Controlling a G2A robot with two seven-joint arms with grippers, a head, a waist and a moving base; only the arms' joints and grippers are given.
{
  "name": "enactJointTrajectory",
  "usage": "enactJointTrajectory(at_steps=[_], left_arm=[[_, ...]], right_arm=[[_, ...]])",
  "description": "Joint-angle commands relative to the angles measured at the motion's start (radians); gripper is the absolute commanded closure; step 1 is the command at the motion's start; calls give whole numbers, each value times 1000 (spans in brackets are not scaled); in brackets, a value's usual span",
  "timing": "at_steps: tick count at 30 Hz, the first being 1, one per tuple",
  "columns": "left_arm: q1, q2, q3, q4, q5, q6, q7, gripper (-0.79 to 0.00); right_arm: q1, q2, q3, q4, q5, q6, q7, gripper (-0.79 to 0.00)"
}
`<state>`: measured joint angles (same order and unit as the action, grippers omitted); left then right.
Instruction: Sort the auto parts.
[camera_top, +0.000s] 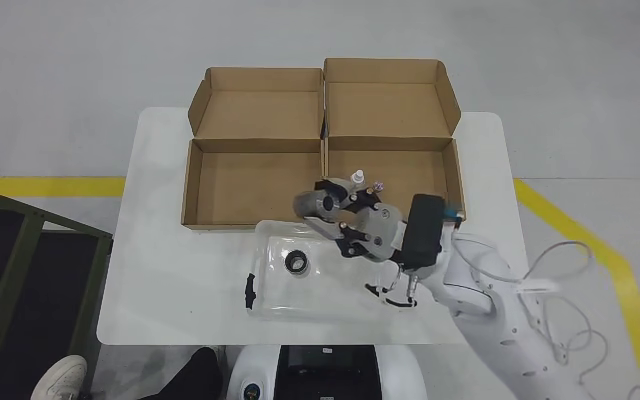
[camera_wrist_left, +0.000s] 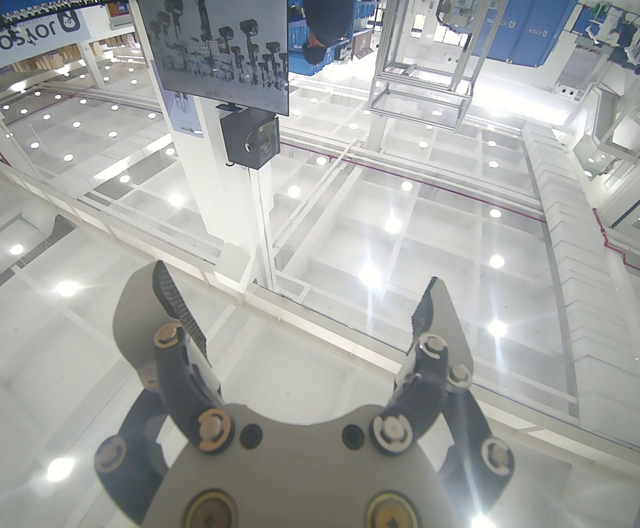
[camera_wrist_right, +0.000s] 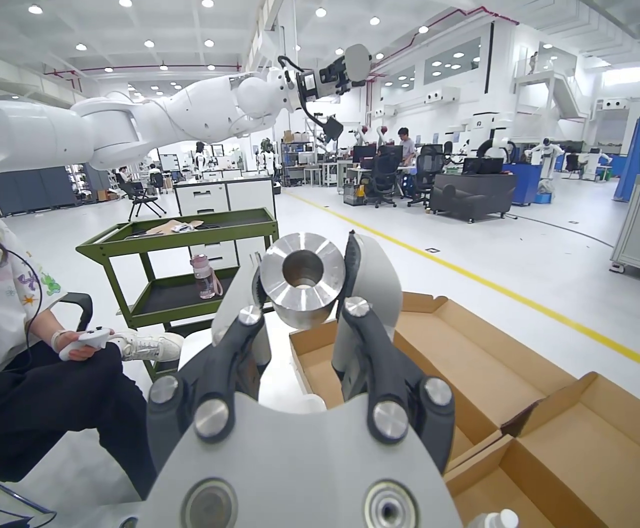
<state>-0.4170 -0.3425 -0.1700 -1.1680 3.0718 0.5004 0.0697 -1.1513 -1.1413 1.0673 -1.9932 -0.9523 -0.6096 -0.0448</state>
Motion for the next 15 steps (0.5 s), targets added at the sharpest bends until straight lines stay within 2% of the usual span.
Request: enactJointTrajectory(at_steps=[1, 15], left_arm=[[0, 0, 0, 0, 0, 0, 0, -785], [0, 0, 0, 0, 0, 0, 0, -785]], right_arm=[[10, -3, -14, 6, -10, 7, 15, 0], [148, -47, -168, 157, -100, 80, 129, 0]])
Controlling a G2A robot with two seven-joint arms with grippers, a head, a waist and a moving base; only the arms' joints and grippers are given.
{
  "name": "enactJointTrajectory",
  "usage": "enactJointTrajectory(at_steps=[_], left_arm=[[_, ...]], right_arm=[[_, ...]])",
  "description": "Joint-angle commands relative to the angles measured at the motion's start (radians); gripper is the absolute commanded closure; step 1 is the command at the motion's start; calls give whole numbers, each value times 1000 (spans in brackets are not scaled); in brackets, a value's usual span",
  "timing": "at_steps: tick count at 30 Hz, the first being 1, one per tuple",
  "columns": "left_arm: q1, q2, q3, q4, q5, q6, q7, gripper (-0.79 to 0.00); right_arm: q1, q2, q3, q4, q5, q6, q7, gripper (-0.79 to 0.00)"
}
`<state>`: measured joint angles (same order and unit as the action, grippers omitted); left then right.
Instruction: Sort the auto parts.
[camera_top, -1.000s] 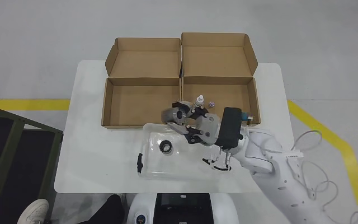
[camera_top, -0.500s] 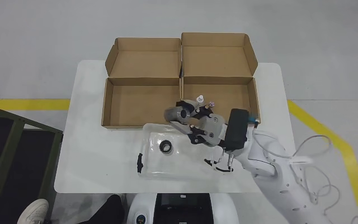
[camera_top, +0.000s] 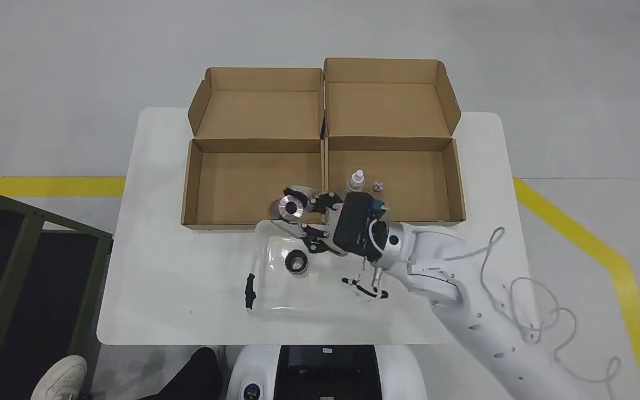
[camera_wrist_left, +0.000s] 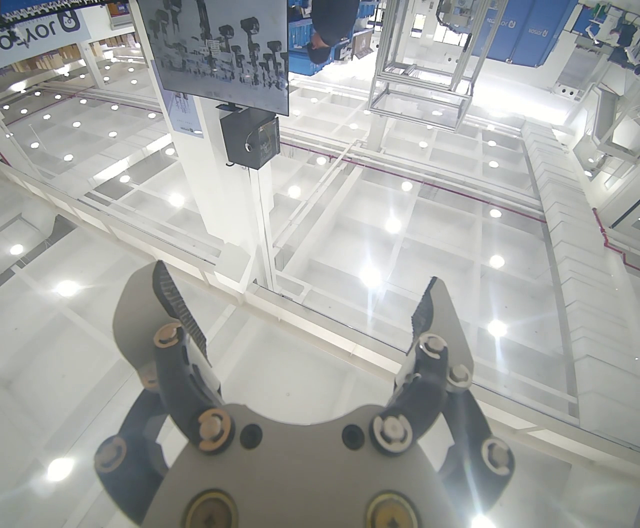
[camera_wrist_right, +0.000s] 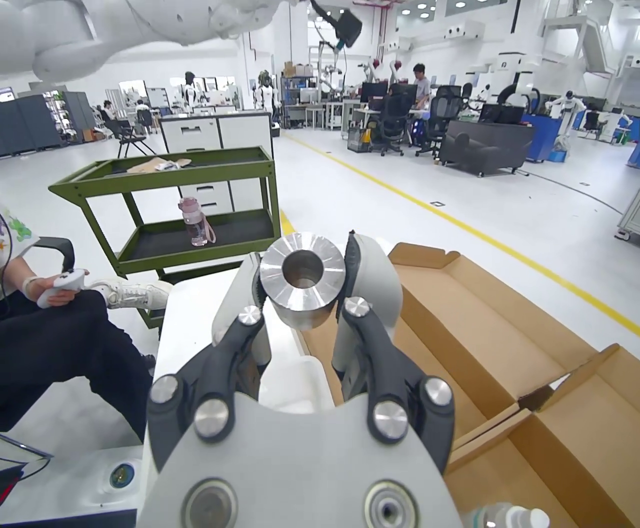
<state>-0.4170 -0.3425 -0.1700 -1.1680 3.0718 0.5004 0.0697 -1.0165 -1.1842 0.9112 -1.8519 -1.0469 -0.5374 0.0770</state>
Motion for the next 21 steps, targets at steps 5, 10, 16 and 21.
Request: enactJointTrajectory(at_steps=[5, 10, 16, 21], left_arm=[[0, 0, 0, 0, 0, 0, 0, -785], [0, 0, 0, 0, 0, 0, 0, -785], [0, 0, 0, 0, 0, 0, 0, -785], [0, 0, 0, 0, 0, 0, 0, -785]], right_arm=[[73, -25, -61, 92, -24, 40, 47, 0], [123, -48, -113, 163, -45, 74, 75, 0], [193, -84, -182, 263, -64, 114, 102, 0], [257, -121, -234, 353, -58, 150, 125, 0]])
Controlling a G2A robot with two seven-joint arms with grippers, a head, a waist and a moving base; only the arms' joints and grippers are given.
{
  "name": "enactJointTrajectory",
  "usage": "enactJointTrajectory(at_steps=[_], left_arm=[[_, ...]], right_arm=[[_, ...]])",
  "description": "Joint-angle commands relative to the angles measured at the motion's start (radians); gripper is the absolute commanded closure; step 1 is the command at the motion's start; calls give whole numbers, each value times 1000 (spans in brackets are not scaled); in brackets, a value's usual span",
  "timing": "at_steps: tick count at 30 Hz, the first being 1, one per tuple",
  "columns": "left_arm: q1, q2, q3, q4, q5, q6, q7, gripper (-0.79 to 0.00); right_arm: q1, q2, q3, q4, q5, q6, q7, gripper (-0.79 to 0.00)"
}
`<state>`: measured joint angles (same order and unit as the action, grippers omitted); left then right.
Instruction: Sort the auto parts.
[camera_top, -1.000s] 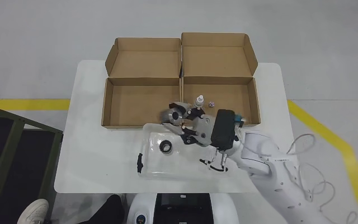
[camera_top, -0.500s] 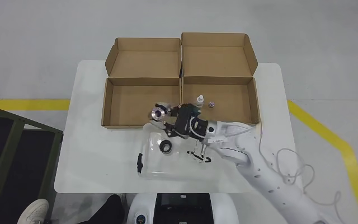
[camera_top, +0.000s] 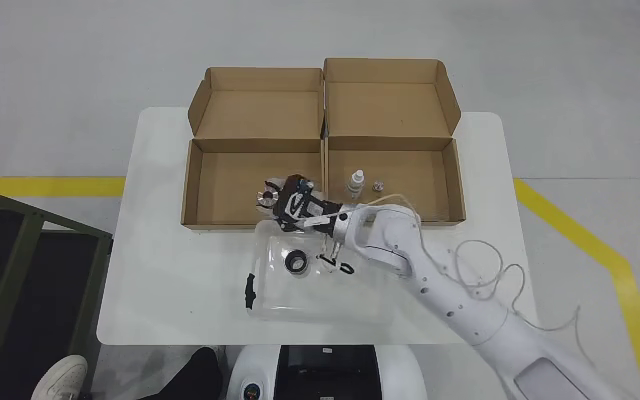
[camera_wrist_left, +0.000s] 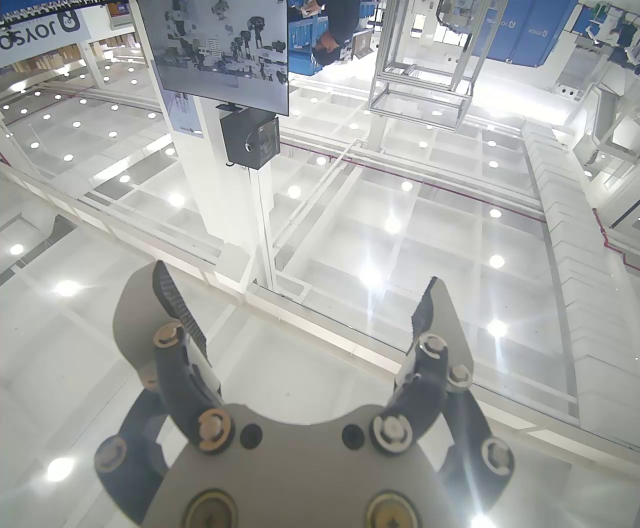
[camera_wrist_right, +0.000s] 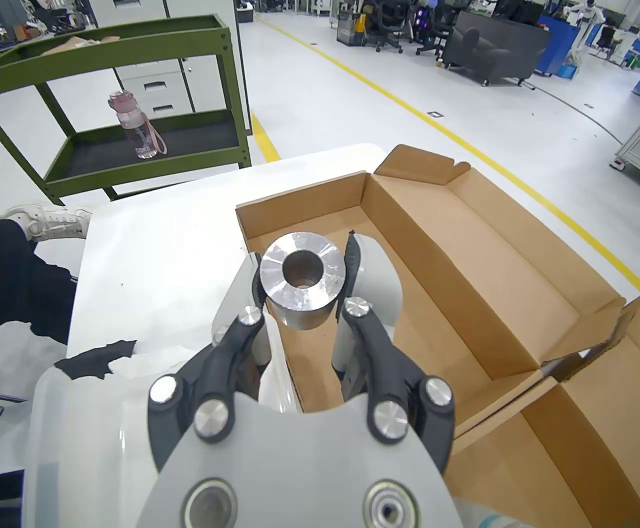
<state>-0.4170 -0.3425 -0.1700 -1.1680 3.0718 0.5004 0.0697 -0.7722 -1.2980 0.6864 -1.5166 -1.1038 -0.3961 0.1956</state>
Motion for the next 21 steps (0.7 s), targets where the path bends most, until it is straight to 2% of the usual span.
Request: enactJointTrajectory(at_steps=[1, 14, 21], left_arm=[[0, 0, 0, 0, 0, 0, 0, -785], [0, 0, 0, 0, 0, 0, 0, -785], [0, 0, 0, 0, 0, 0, 0, -785]], right_arm=[[25, -14, -20, 35, 0, 14, 12, 0], [154, -112, -121, 222, 16, 93, 96, 0], [212, -165, -162, 334, 30, 100, 148, 0]])
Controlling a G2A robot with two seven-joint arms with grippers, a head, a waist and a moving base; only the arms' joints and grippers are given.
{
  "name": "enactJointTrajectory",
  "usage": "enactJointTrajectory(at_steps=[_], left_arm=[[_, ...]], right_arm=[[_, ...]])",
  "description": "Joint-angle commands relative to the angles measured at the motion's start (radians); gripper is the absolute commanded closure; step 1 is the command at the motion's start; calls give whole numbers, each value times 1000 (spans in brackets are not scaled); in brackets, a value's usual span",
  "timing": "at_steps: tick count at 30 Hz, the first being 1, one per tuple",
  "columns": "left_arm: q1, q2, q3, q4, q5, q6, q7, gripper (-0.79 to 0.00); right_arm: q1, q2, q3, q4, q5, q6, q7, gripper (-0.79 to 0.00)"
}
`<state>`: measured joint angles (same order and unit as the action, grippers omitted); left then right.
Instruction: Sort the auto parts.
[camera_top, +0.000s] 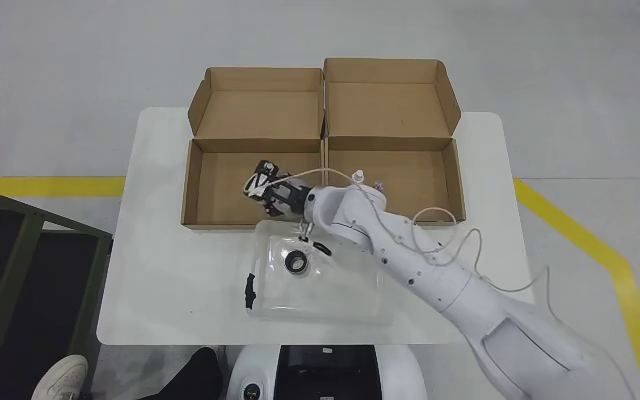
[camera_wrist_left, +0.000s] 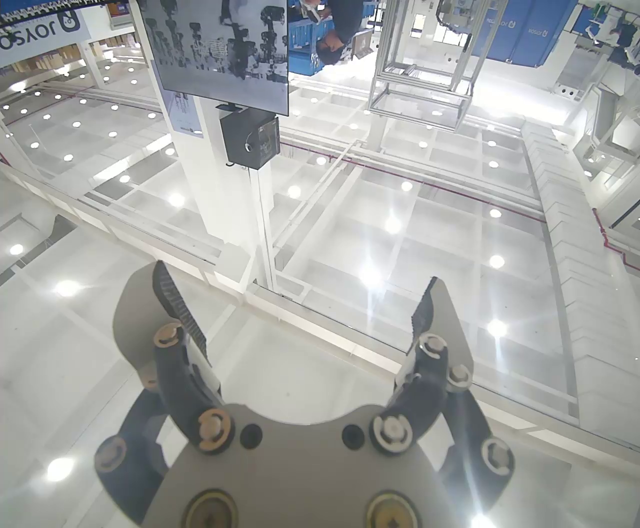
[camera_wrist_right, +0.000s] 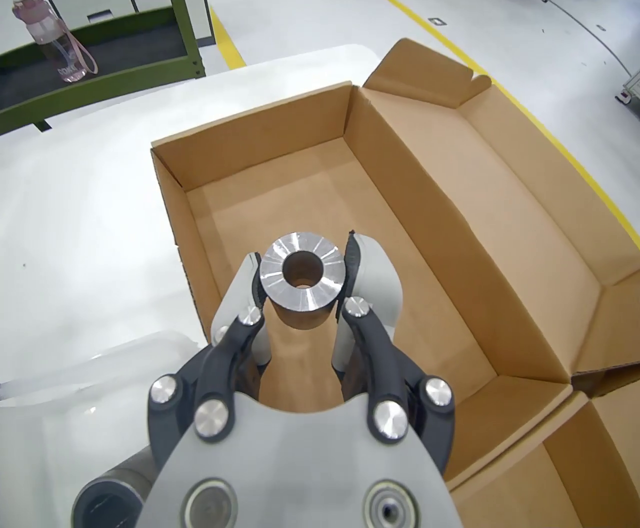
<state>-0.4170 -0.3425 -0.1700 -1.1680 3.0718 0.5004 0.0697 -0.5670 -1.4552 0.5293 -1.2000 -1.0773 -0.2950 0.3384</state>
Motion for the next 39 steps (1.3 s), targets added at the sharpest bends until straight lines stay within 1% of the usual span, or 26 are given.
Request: enactJointTrajectory(at_steps=[1, 16, 18, 19, 21, 22, 30, 32, 35, 39], left_arm=[[0, 0, 0, 0, 0, 0, 0, -785], [0, 0, 0, 0, 0, 0, 0, -785], [0, 0, 0, 0, 0, 0, 0, -785], [0, 0, 0, 0, 0, 0, 0, -785], [0, 0, 0, 0, 0, 0, 0, -785], [0, 0, 0, 0, 0, 0, 0, -785], [0, 0, 0, 0, 0, 0, 0, -785], [0, 0, 0, 0, 0, 0, 0, -785], [0, 0, 0, 0, 0, 0, 0, -785], [0, 0, 0, 0, 0, 0, 0, -785]], right_arm=[[12, -15, -11, 33, 6, -2, 11, 0], [89, -110, -48, 246, 52, -45, 56, -3], [97, -120, -50, 266, 53, -48, 59, -55], [100, -125, -50, 275, 54, -50, 61, -108], [106, -133, -50, 293, 54, -55, 65, -240], [108, -137, -50, 302, 54, -56, 67, -268], [115, -162, -43, 348, 51, -74, 65, -366], [116, -164, -35, 347, 50, -81, 57, -376], [112, -161, -19, 319, 37, -89, 41, -391], [89, -142, 14, 236, 8, -103, 47, -440]])
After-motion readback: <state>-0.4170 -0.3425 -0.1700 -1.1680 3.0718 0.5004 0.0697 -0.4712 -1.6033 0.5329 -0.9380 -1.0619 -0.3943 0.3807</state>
